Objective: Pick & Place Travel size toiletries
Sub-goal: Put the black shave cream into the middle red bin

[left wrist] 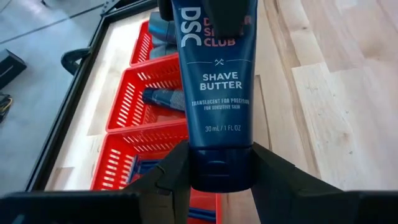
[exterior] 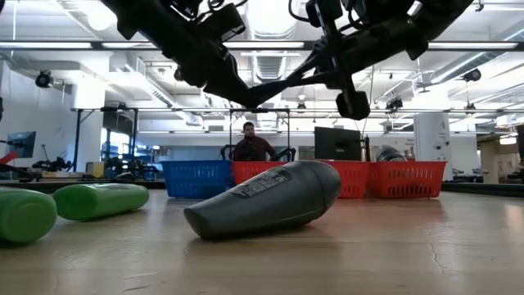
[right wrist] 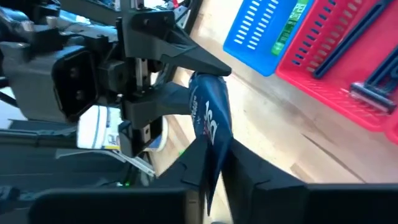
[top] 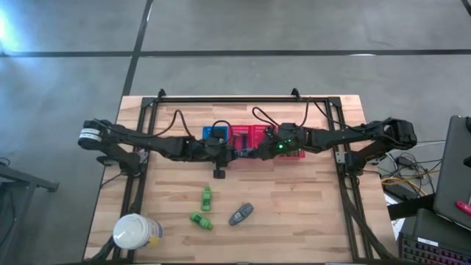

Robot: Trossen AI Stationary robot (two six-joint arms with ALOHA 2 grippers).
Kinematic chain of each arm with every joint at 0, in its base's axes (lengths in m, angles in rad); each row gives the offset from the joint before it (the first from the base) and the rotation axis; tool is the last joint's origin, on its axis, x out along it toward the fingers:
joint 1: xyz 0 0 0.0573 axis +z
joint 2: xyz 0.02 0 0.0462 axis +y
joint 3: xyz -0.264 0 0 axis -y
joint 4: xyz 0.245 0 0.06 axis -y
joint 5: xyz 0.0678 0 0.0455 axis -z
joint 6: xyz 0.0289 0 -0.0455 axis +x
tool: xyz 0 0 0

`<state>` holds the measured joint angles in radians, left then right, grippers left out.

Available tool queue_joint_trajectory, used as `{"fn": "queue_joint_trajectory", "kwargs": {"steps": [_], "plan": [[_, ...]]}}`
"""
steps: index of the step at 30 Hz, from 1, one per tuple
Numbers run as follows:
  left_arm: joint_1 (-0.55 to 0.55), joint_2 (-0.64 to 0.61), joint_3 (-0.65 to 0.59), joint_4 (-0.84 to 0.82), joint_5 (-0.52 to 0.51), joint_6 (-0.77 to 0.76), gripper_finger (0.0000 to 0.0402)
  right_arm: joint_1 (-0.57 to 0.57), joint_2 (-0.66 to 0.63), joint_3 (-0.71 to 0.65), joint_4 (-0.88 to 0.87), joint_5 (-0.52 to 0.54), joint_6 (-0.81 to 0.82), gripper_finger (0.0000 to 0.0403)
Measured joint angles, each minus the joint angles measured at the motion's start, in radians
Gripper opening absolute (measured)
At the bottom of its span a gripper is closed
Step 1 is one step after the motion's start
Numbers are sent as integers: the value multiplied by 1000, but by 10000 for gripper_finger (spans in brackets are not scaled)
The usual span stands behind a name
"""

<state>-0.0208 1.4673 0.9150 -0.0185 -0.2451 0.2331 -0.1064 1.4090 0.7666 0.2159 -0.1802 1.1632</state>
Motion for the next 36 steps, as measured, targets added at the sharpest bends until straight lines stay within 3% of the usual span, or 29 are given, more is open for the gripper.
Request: {"fn": "queue_joint_trajectory", "kwargs": {"steps": [6, 13, 18, 22, 26, 30, 36], "plan": [[0, -4, 0, -45, -4, -1, 179, -19, -10, 1, -88, 48, -95, 14], [-2, -51, 0, -312, 1, -145, 218, -80, -93, 88, -517, 142, -303, 12], [-1, -95, -3, -457, 0, -297, 219, -94, -123, 206, -811, 388, -457, 12], [-1, -115, -17, -507, -1, -427, 219, -78, -50, 282, -884, 505, -539, 12], [4, -127, -56, -524, 71, -634, 220, -33, 73, 344, -947, 613, -550, 12], [-2, -139, -85, -561, 103, -773, 220, -2, 175, 390, -967, 631, -546, 13], [-12, -185, -128, -578, 119, -863, 220, 8, 268, 423, -971, 703, -534, 16]]}}
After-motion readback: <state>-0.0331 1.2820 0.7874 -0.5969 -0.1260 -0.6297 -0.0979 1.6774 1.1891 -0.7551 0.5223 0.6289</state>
